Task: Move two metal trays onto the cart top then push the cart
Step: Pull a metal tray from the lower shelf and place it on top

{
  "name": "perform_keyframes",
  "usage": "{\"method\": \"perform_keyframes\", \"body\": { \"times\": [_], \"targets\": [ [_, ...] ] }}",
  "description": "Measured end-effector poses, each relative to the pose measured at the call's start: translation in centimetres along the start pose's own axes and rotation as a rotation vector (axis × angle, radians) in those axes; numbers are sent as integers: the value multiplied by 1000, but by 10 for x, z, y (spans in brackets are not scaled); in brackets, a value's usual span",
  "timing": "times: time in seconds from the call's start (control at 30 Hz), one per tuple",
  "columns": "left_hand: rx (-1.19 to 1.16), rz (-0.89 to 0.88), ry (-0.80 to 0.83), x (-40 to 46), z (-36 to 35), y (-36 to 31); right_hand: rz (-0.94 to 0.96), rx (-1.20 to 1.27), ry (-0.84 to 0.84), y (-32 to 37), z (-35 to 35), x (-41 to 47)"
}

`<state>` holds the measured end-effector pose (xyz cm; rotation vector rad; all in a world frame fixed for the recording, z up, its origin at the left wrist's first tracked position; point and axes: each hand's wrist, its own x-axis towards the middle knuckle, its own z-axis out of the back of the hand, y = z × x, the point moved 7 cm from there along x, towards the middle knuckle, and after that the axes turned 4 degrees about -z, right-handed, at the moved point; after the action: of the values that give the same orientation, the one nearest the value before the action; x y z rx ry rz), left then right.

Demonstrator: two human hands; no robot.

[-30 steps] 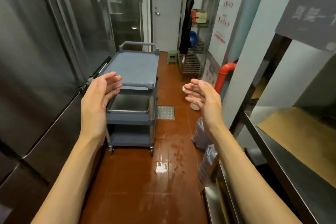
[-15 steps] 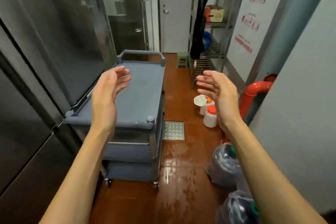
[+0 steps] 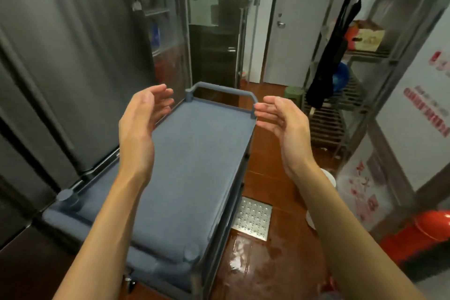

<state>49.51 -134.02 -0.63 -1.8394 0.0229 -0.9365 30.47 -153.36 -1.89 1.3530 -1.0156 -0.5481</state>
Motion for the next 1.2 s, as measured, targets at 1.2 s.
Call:
{"method": "perform_keyframes", "body": {
  "times": [1.2],
  "targets": [
    [613, 160, -975, 43, -145, 219, -327, 144, 1049, -217, -94, 364]
  ]
}}
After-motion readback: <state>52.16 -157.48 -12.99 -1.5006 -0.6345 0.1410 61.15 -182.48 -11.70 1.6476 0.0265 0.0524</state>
